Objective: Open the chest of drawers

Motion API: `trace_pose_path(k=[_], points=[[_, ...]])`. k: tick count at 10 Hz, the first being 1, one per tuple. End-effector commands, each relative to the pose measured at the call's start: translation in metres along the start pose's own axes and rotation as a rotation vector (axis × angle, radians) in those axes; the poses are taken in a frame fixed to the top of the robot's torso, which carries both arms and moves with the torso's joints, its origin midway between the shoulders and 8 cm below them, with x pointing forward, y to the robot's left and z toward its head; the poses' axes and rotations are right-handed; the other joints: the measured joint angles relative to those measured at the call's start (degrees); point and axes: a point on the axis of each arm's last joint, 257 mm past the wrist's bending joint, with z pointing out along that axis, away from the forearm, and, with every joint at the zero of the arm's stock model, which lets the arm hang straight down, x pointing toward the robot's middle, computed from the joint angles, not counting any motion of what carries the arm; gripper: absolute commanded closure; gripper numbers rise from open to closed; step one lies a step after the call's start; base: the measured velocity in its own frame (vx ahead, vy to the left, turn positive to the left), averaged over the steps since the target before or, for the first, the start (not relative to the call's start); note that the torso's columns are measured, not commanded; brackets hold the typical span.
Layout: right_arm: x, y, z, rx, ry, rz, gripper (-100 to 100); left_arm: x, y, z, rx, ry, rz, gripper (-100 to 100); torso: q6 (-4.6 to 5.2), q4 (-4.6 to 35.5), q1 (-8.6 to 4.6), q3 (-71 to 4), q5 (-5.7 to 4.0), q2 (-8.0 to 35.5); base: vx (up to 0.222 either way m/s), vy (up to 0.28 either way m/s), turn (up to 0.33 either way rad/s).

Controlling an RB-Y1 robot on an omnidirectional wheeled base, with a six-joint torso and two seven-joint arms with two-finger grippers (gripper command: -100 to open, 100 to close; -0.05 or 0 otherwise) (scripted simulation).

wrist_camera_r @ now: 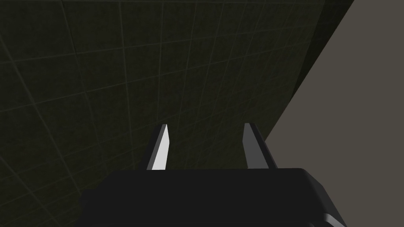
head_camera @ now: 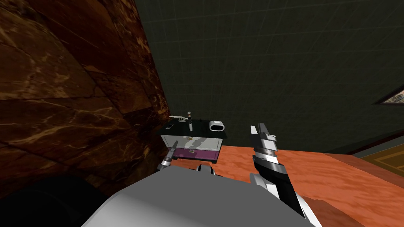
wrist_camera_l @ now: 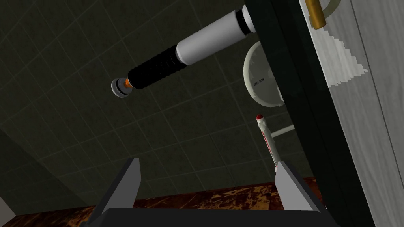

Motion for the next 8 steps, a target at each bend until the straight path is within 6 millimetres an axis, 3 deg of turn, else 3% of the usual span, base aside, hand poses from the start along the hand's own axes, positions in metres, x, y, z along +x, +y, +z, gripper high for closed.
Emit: trace_pose_path(k=[1, 8], points=[[0.0, 0.0, 0.0, 0.0, 0.0, 0.0, 0, 0.003, 0.011, -0.012, -0.019, -0.005, -0.006, -100, 0.0, 0.0, 0.01, 0.0, 0.0, 0.03, 0.088, -0.037, -0.021], [0.0, 0.0, 0.0, 0.0, 0.0, 0.0, 0, 0.019, 0.042, -0.052, -0.095, -0.016, -0.034, -100, 0.0, 0.04, 0.08, 0.09, 0.02, 0.16, 0.087, -0.026, -0.016]])
